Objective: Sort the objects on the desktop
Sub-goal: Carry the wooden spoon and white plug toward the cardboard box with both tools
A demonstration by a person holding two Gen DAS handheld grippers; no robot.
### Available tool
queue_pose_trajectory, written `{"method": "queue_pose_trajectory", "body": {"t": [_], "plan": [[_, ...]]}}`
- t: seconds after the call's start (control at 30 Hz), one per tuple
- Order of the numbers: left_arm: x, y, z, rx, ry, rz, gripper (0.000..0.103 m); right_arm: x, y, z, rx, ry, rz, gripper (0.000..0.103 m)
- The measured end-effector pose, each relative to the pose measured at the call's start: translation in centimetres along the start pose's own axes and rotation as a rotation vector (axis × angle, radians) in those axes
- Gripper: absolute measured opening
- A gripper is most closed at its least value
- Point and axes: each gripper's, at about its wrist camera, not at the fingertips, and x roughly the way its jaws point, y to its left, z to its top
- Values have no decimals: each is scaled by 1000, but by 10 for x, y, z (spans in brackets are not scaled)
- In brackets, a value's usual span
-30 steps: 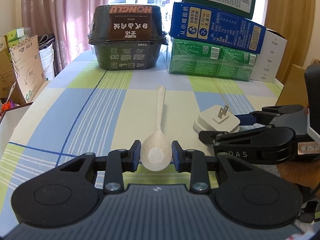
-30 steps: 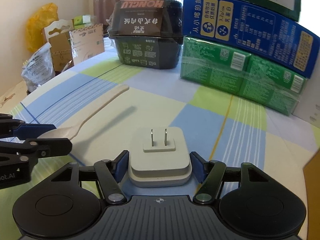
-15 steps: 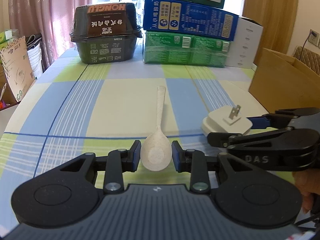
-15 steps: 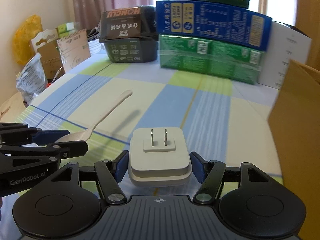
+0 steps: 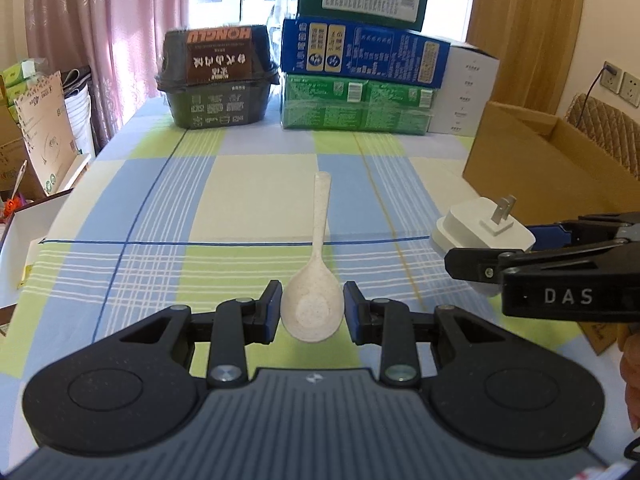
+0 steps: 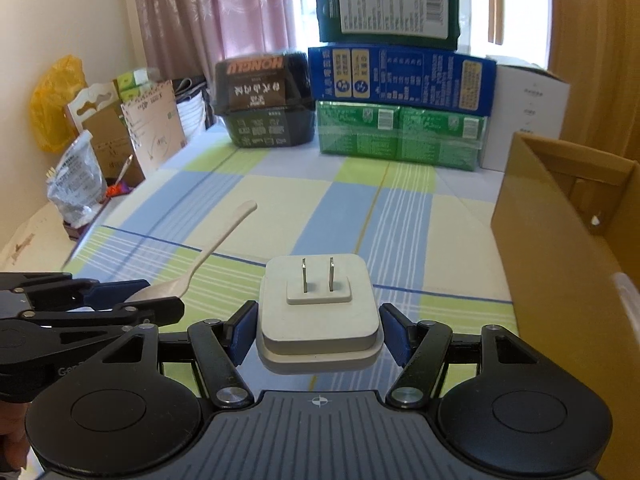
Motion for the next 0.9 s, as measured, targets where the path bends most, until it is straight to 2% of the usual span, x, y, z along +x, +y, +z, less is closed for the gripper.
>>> {"method": "queue_pose_trajectory", "body": {"t": [0.47,0.9], "plan": [[-89,-25,-10,-3,-18,-5,27,-88,20,-16,33,-28,-21,62],[-147,-77,-22,44,-39,-45,27,-160,0,-53,80,-26,-63,62]]}}
